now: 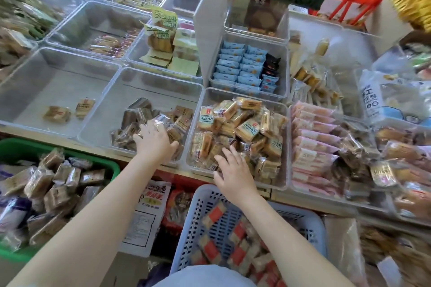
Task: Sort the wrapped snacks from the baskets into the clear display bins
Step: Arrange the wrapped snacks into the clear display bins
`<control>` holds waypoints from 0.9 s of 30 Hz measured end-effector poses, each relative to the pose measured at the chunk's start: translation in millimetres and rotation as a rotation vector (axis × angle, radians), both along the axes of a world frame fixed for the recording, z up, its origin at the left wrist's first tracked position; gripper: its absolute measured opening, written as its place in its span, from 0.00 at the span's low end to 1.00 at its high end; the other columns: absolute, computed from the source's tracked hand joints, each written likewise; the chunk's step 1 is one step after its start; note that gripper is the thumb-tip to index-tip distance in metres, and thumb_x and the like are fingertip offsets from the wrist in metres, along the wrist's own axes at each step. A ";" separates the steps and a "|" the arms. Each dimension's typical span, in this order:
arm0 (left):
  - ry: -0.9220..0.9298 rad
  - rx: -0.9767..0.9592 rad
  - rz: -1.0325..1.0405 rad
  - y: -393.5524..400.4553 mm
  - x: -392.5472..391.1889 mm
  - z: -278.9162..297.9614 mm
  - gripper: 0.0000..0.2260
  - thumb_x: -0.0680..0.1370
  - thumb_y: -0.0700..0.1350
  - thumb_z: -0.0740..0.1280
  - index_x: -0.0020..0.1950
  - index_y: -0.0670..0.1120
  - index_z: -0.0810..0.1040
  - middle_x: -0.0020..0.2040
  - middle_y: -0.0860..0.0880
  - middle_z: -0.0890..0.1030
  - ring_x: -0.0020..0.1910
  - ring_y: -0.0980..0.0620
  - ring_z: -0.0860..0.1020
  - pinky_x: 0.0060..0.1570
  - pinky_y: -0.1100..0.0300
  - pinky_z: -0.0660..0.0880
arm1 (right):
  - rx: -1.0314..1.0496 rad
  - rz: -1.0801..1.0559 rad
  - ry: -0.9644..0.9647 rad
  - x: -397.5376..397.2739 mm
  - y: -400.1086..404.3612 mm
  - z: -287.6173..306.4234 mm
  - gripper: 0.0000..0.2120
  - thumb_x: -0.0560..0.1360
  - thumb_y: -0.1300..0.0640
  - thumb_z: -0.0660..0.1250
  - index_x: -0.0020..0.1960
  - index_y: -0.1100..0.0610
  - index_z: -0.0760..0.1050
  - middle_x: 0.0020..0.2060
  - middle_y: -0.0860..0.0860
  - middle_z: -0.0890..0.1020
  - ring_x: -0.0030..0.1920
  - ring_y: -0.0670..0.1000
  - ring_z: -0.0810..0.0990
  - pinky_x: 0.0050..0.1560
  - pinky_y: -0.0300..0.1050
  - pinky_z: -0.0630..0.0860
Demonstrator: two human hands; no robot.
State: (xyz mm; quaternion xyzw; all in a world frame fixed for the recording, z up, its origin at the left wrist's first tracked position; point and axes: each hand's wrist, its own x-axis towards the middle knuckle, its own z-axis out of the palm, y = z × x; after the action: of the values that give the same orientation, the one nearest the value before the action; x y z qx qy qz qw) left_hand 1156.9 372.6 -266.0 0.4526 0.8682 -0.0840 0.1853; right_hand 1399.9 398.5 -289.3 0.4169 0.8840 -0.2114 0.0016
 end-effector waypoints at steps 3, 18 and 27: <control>-0.071 0.344 -0.074 10.0 38.7 20.3 0.28 0.80 0.52 0.62 0.78 0.43 0.60 0.74 0.39 0.67 0.72 0.41 0.66 0.69 0.44 0.68 | 0.083 0.016 0.145 18.0 -6.3 0.6 0.18 0.82 0.55 0.59 0.71 0.56 0.71 0.77 0.55 0.65 0.80 0.55 0.52 0.78 0.50 0.44; -0.396 0.297 -0.570 49.4 238.8 33.8 0.11 0.81 0.49 0.62 0.61 0.53 0.79 0.53 0.55 0.79 0.50 0.53 0.78 0.49 0.55 0.77 | 0.393 -0.868 0.134 240.2 114.2 21.8 0.27 0.71 0.66 0.68 0.69 0.60 0.69 0.68 0.64 0.70 0.66 0.65 0.70 0.62 0.62 0.73; -0.375 0.253 -0.552 54.2 251.8 46.7 0.11 0.82 0.51 0.61 0.61 0.54 0.79 0.55 0.57 0.77 0.51 0.56 0.77 0.52 0.57 0.78 | 0.199 -0.799 -0.114 265.1 157.3 0.4 0.28 0.77 0.63 0.64 0.75 0.49 0.66 0.76 0.61 0.60 0.75 0.65 0.57 0.69 0.59 0.68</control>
State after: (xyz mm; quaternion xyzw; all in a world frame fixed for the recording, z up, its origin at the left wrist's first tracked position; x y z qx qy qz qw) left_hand 1408.7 426.8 -219.3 0.6971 0.6676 0.0620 0.2541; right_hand 1664.9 555.8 -288.9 0.7364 0.6672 -0.0854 -0.0718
